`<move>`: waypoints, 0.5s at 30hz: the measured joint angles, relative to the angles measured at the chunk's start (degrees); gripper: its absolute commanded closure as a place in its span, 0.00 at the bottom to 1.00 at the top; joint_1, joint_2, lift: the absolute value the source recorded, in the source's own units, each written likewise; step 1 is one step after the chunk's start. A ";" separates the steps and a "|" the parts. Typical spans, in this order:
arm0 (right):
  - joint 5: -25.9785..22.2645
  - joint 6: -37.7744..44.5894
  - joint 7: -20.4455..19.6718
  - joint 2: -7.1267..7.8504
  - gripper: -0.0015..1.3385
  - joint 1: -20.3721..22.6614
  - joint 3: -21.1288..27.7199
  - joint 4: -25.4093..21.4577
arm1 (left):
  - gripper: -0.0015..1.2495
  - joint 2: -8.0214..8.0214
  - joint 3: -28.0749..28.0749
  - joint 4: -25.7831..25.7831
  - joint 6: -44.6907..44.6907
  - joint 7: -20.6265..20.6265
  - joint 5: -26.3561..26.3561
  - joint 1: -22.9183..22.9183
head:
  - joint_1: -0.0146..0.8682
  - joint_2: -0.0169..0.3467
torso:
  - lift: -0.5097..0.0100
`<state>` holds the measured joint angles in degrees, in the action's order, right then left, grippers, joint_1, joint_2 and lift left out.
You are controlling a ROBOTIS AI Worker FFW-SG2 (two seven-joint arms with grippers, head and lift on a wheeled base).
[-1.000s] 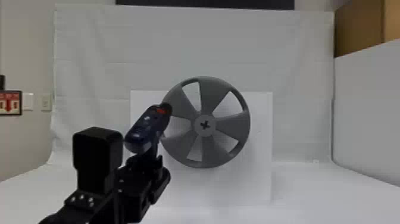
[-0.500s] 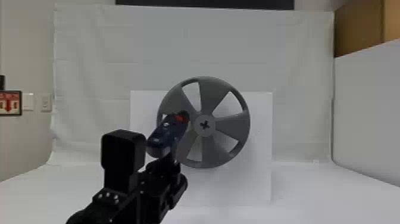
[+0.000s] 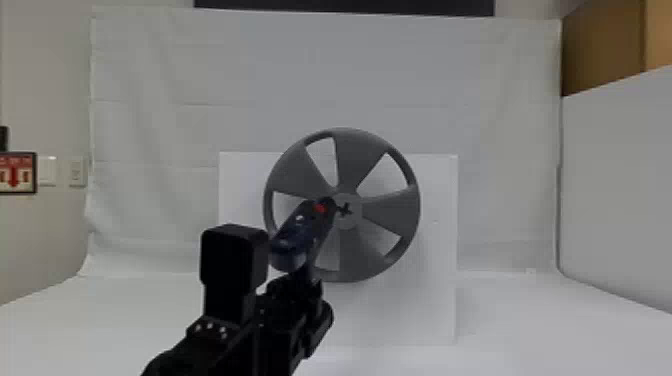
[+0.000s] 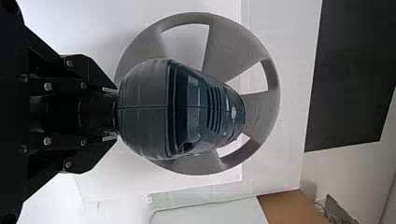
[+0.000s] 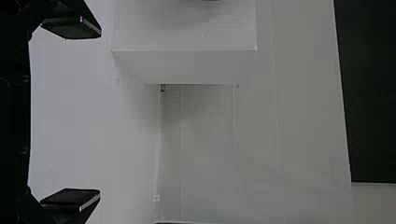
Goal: Grasp the drill and bring into the middle of wheel
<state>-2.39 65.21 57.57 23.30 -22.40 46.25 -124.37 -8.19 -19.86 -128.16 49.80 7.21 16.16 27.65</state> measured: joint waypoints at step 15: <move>0.52 0.16 0.00 0.22 0.07 -0.36 -1.23 0.00 | 0.98 1.08 -1.03 3.82 -1.03 0.00 2.39 2.48 | 0.02 0.05 | 0.20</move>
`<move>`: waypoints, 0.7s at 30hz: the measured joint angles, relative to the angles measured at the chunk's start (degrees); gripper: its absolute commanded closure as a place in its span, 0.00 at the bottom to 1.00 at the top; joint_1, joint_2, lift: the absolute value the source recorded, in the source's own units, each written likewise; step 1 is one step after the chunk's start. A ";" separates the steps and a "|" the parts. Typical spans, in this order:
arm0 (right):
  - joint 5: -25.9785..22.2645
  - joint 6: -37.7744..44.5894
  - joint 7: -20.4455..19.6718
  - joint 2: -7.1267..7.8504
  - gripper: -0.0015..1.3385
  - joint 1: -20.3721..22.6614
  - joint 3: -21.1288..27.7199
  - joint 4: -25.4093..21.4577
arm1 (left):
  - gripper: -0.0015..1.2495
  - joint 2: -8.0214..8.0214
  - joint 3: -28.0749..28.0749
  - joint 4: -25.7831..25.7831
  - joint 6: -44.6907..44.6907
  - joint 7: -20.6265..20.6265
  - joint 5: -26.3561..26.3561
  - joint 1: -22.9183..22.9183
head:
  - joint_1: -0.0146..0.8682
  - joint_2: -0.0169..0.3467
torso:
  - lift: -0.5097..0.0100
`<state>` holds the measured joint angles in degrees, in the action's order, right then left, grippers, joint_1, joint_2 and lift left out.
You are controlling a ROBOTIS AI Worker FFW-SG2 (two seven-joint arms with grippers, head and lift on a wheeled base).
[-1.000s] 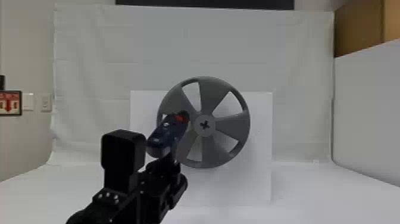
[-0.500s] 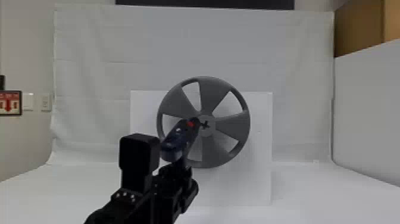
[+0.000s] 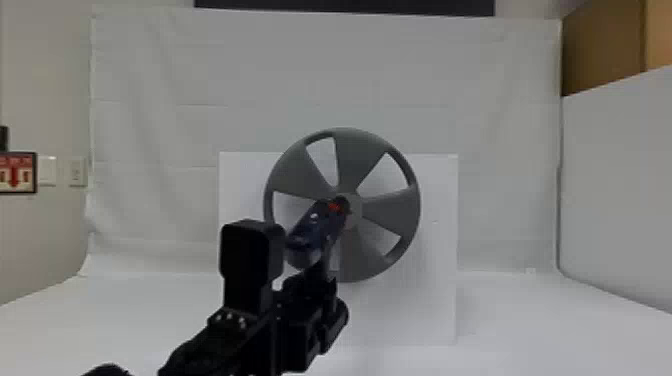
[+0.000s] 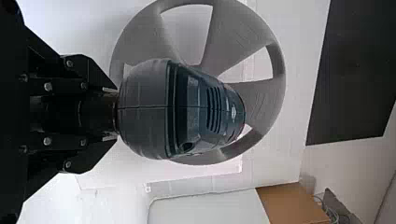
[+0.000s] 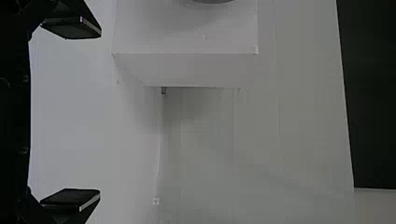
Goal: Grasp the drill and bring into the middle of wheel
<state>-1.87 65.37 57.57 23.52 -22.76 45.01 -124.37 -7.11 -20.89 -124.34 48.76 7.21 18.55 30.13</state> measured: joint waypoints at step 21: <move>0.63 0.27 0.00 0.25 0.08 -0.07 -0.79 0.00 | 0.98 0.91 -0.50 5.20 -1.19 0.09 -1.02 2.59 | 0.02 0.05 | 0.20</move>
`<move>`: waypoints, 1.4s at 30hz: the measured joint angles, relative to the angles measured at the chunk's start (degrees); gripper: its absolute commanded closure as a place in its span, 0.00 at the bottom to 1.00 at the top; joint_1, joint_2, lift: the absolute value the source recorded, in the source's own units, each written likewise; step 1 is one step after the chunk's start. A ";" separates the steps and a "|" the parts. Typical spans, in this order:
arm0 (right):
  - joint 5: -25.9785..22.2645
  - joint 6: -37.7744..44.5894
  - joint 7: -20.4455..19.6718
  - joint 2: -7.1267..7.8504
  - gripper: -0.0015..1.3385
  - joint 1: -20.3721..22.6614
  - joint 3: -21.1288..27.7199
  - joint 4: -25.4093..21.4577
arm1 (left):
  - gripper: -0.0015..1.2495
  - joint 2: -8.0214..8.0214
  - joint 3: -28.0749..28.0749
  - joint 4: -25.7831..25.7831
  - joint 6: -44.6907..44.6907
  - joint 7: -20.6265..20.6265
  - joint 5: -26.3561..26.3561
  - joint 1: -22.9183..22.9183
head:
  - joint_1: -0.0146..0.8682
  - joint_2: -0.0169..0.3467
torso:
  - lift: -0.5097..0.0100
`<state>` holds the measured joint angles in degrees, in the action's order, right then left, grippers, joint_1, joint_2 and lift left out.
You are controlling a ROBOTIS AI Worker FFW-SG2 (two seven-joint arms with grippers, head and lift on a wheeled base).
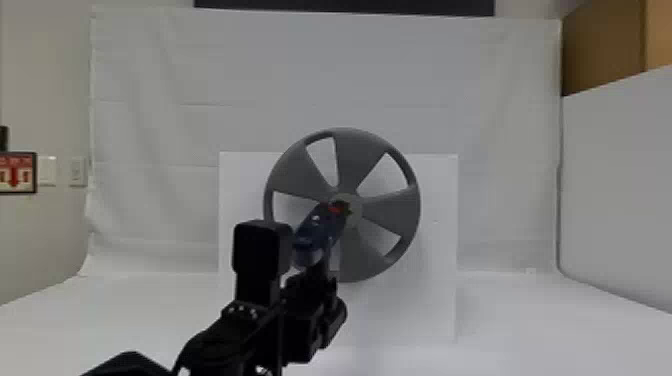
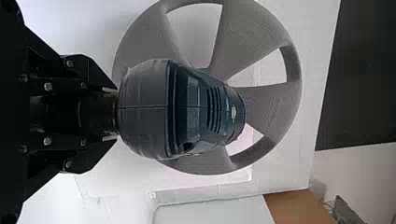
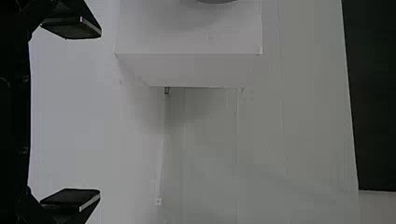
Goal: Grasp the drill and bring into the middle of wheel
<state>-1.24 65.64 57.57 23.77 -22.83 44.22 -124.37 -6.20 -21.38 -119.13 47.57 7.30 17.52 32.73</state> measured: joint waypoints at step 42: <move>0.29 0.19 0.00 0.22 0.07 -0.15 -0.27 0.01 | 0.98 0.58 -0.50 4.92 -0.82 0.35 -0.74 2.16 | 0.02 0.05 | 0.20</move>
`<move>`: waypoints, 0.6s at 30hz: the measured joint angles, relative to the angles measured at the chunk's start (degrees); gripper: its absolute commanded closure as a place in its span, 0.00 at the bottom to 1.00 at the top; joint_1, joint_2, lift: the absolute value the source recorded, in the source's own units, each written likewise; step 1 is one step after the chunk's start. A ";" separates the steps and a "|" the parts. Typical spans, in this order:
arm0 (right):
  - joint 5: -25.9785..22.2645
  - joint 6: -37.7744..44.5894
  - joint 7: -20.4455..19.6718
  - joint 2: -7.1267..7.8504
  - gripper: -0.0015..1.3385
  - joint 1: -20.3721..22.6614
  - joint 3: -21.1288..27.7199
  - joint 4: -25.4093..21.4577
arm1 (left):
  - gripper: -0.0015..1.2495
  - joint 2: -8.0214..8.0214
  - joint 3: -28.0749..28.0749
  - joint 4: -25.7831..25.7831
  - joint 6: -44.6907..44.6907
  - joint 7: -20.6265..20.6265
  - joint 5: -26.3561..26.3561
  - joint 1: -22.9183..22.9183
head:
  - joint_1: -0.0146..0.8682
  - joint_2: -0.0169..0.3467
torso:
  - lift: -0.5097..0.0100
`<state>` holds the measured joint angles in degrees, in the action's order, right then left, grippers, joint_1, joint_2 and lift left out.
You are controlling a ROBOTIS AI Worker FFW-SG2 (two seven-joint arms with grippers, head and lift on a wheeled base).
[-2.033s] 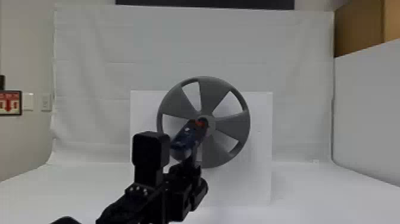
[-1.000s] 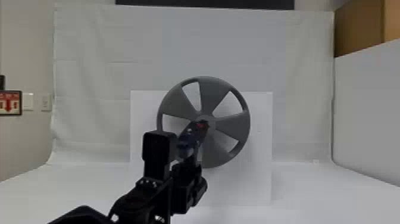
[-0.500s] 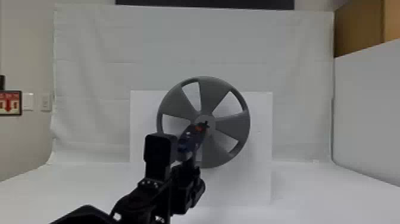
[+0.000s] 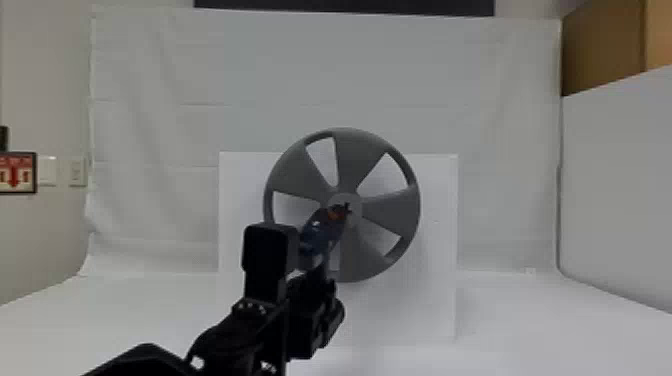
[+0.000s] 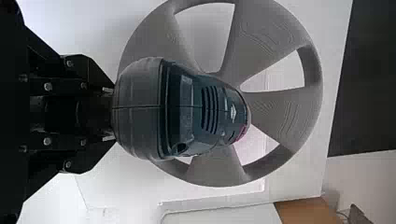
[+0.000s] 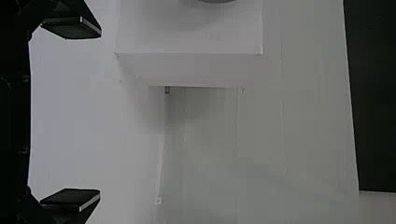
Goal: Grasp the drill and bring into the middle of wheel
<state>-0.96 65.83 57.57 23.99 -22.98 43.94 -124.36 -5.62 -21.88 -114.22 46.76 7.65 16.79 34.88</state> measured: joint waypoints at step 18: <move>0.09 0.04 0.00 0.00 0.07 -0.05 0.00 0.01 | 0.98 0.00 0.00 0.24 -0.08 0.00 -0.06 0.01 | 0.02 0.05 | 0.20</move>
<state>-0.87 65.87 57.57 23.99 -23.03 43.94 -124.35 -5.62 -21.88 -113.98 46.67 7.65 16.72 34.89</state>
